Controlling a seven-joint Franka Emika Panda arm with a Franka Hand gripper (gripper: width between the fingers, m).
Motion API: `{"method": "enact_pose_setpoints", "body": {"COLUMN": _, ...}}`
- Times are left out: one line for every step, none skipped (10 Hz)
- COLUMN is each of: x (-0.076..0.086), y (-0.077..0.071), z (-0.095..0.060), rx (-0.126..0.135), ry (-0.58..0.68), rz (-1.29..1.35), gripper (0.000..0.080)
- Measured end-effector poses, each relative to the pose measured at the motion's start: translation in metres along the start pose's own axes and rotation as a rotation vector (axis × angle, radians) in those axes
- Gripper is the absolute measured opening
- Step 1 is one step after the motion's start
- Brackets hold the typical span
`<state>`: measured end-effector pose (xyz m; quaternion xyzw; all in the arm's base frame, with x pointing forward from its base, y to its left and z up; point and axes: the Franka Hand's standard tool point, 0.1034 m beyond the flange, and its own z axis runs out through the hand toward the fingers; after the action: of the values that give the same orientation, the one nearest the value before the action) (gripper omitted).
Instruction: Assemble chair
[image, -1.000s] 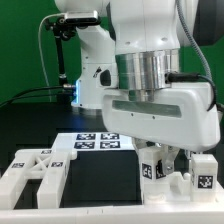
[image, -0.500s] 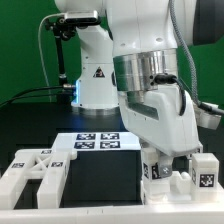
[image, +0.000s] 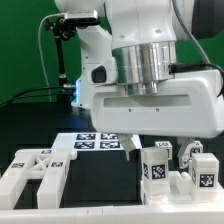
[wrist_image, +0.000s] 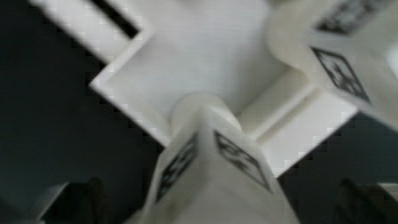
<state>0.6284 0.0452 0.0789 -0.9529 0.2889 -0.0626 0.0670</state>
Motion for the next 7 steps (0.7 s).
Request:
{"method": "enact_pose_setpoints", "body": {"x": -0.001, "y": 0.001, "z": 0.001, "rx": -0.004, "ry": -0.002, "rz": -0.051, "gripper": 0.0646}}
{"method": "enact_pose_setpoints", "body": {"x": 0.001, "y": 0.001, "z": 0.0, "rx": -0.011, "ry": 0.003, "rz": -0.177, "gripper": 0.0648}}
{"method": "enact_pose_setpoints", "body": {"x": 0.002, "y": -0.001, "z": 0.0, "rx": -0.025, "ry": 0.007, "rz": -0.343, "gripper": 0.0648}}
{"method": "enact_pose_setpoints", "body": {"x": 0.002, "y": -0.006, "z": 0.0, "rx": -0.032, "ry": 0.011, "rz": -0.437, "gripper": 0.0648}}
{"method": "enact_pose_setpoints", "body": {"x": -0.001, "y": -0.01, "z": 0.001, "rx": -0.029, "ry": 0.011, "rz": -0.439, "gripper": 0.0648}}
{"method": "enact_pose_setpoints", "body": {"x": 0.0, "y": -0.008, "z": 0.001, "rx": -0.029, "ry": 0.012, "rz": -0.402, "gripper": 0.0519}}
{"method": "enact_pose_setpoints", "body": {"x": 0.0, "y": -0.008, "z": 0.001, "rx": -0.029, "ry": 0.012, "rz": -0.375, "gripper": 0.0519}}
